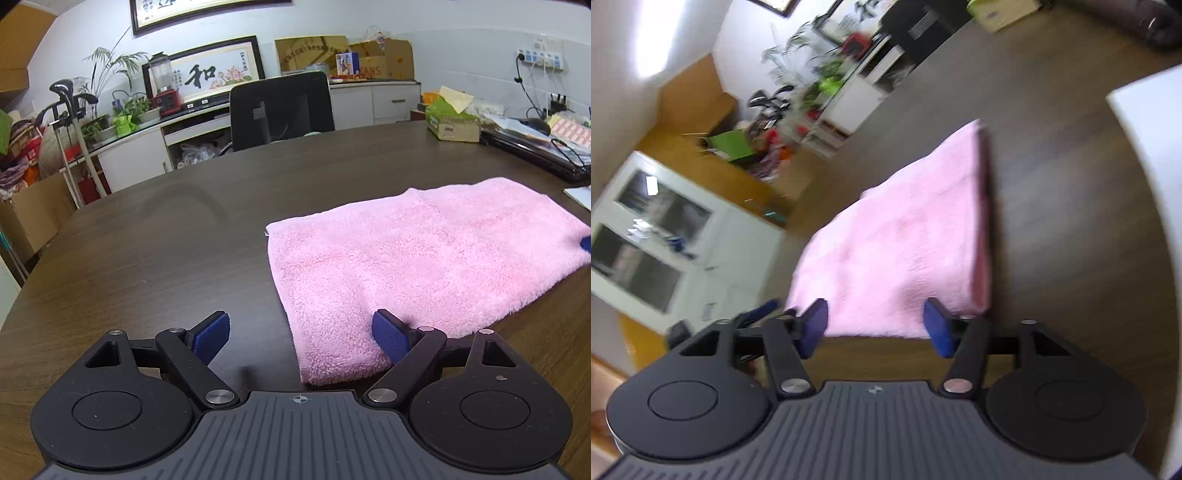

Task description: Fold towel

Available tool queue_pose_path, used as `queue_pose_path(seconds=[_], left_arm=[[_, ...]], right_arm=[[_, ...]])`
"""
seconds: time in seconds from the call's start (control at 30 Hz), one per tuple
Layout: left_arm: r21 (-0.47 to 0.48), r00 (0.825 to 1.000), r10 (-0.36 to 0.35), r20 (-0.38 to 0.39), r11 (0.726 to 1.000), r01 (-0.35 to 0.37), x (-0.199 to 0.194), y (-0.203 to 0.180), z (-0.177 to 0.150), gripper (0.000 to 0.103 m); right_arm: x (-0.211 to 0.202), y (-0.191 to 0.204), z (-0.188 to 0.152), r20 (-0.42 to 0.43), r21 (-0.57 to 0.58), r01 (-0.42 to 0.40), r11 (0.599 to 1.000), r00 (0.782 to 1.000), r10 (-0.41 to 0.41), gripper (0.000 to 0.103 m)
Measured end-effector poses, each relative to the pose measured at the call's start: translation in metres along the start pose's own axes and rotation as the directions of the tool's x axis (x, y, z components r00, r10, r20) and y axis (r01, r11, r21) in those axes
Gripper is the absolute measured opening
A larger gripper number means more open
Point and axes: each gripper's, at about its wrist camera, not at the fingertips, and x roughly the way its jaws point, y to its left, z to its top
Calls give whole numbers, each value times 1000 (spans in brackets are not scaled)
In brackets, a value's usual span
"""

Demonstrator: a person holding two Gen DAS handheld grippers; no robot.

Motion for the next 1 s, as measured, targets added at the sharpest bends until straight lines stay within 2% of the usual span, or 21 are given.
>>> queue_pose_path(seconds=[0.07, 0.2, 0.27, 0.33, 0.4, 0.47, 0.5, 0.57, 0.6, 0.7, 0.77, 0.83, 0.9, 0.93, 1.0], left_arm=[[26, 1000, -6, -3, 1000, 6, -2, -4, -1, 86], [101, 1000, -31, -2, 994, 31, -10, -18, -3, 86], [117, 999, -44, -8, 992, 44, -13, -22, -4, 86], [113, 997, -71, -19, 991, 72, -16, -24, -5, 87], [99, 996, -82, -19, 992, 84, -17, -23, -6, 87], [81, 998, -70, 7, 994, 69, -21, -18, -6, 87], [63, 998, -64, 23, 996, 63, -25, -13, -6, 88], [1, 997, -58, 60, 998, 58, -31, 2, -4, 91], [-31, 995, -55, 78, 998, 58, -35, 10, -3, 91], [-142, 994, -49, 100, 988, 63, -37, 34, 1, 95], [-206, 995, -44, 89, 977, 62, -34, 47, 3, 95], [-260, 997, -31, 72, 964, 49, -30, 58, 3, 95], [-306, 999, -4, 47, 952, 19, -26, 68, 2, 95], [-332, 999, 9, 36, 943, 4, -24, 73, 2, 95], [-361, 999, 17, 29, 933, -6, -24, 81, 1, 95]], right_arm=[[-1, -4, 6, 0, 10, 23, 1000, 1000, -23, 39], [2, 5, 12, 13, -45, 115, 992, 993, -114, 37], [5, 14, 13, 16, -91, 170, 981, 985, -170, 38], [11, 29, 13, 25, -160, 250, 955, 968, -250, 39], [20, 44, 11, 35, -229, 305, 924, 952, -305, 42], [27, 62, 6, 85, -300, 370, 879, 928, -362, 58], [30, 77, -1, 142, -365, 414, 834, 910, -389, 66], [35, 98, -17, 222, -468, 459, 755, 888, -402, 67], [39, 113, -29, 249, -531, 455, 715, 890, -381, 67], [56, 148, -65, 271, -692, 400, 601, 916, -297, 67], [75, 173, -93, 281, -791, 377, 482, 924, -261, 67], [97, 197, -126, 287, -881, 350, 320, 931, -228, 67], [113, 215, -147, 282, -920, 326, 218, 936, -209, 67], [124, 224, -156, 254, -939, 291, 181, 946, -204, 67], [137, 236, -166, 220, -954, 254, 161, 954, -206, 67]])
